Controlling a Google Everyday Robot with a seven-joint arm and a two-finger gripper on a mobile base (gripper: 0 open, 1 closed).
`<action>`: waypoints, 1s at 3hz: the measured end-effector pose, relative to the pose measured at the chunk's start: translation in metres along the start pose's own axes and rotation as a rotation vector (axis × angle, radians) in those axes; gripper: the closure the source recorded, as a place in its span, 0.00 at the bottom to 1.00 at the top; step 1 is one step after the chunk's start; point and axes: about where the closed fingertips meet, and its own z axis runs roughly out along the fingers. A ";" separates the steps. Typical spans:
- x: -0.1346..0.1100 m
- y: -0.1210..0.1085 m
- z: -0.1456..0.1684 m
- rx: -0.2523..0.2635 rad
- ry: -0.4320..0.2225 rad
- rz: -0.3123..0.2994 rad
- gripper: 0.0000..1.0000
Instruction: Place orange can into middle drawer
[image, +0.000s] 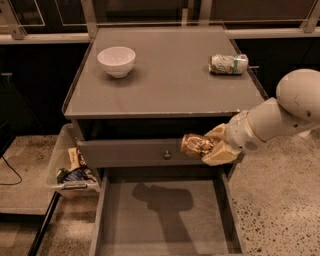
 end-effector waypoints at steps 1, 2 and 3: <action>0.028 0.006 0.036 -0.035 0.037 0.057 1.00; 0.077 0.017 0.088 -0.069 0.081 0.097 1.00; 0.112 0.026 0.132 -0.072 0.095 0.082 1.00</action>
Offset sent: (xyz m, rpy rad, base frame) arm -0.0213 -0.0175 -0.2102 -0.0909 0.1978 -0.0687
